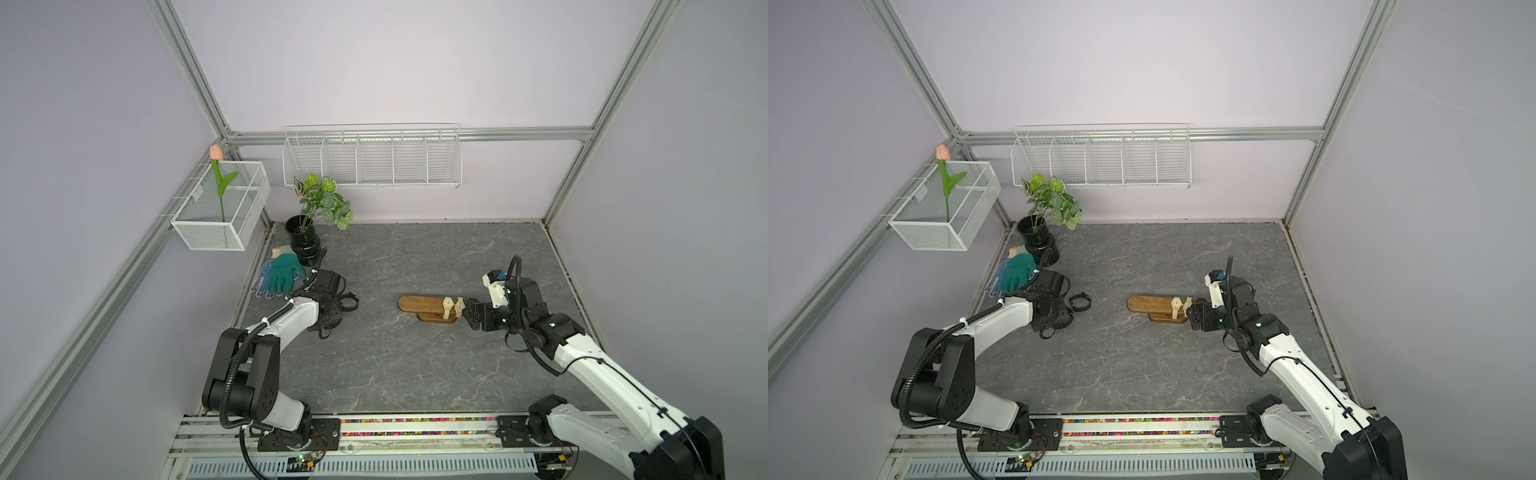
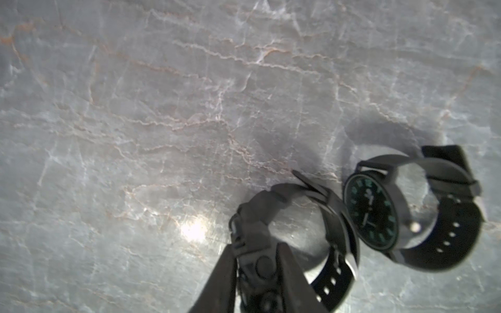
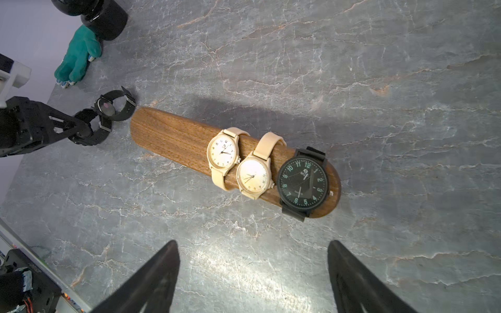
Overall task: Place watch on stand
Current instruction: Pick up the watch at the center of the board.
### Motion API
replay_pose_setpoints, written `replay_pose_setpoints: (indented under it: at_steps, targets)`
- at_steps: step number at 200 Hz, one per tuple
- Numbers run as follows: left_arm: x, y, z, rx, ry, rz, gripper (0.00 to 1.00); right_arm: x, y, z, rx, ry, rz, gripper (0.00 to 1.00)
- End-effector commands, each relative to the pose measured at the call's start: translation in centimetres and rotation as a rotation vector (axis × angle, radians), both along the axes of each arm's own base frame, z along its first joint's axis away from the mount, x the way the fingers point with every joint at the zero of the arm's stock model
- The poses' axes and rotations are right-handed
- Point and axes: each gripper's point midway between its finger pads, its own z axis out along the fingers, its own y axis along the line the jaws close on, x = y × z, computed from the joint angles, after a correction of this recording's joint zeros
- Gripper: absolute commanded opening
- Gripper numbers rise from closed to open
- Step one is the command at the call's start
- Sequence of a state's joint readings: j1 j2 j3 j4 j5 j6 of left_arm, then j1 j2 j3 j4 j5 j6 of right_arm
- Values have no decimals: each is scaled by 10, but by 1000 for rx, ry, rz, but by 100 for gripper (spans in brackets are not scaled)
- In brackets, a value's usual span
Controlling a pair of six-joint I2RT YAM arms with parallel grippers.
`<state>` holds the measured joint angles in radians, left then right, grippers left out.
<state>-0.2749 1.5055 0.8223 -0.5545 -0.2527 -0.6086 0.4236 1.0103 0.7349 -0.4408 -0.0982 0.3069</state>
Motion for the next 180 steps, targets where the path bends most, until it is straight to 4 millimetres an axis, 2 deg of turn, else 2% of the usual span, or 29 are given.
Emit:
replay_pose_setpoints:
  at_steps: [1, 26, 52, 90, 121, 137, 152, 180]
  targets:
    - [-5, 7, -3, 18, 9, 18, 23, 2, 6, 12, 16, -24, 12, 87]
    - [-10, 8, -4, 16, 13, 17, 16, 1, 8, 14, 16, -25, 17, 87]
    - [-17, 14, 12, 16, -49, 55, 13, -1, 12, 14, 15, -22, 28, 87]
    - [-31, 34, 54, 57, -192, 113, 10, -1, 20, 17, 25, -33, 45, 87]
    - [-32, 24, 103, 26, -325, 50, 8, -1, 32, 21, 46, -38, 68, 87]
    - [-31, 9, 139, 68, -442, -24, 8, -2, 42, 24, 68, -45, 90, 87]
    - [-31, -15, 167, 71, -525, -107, 8, -2, 47, 27, 87, -55, 102, 87]
    - [-31, -66, 203, 89, -612, -270, 8, -2, 48, 39, 113, -81, 94, 86]
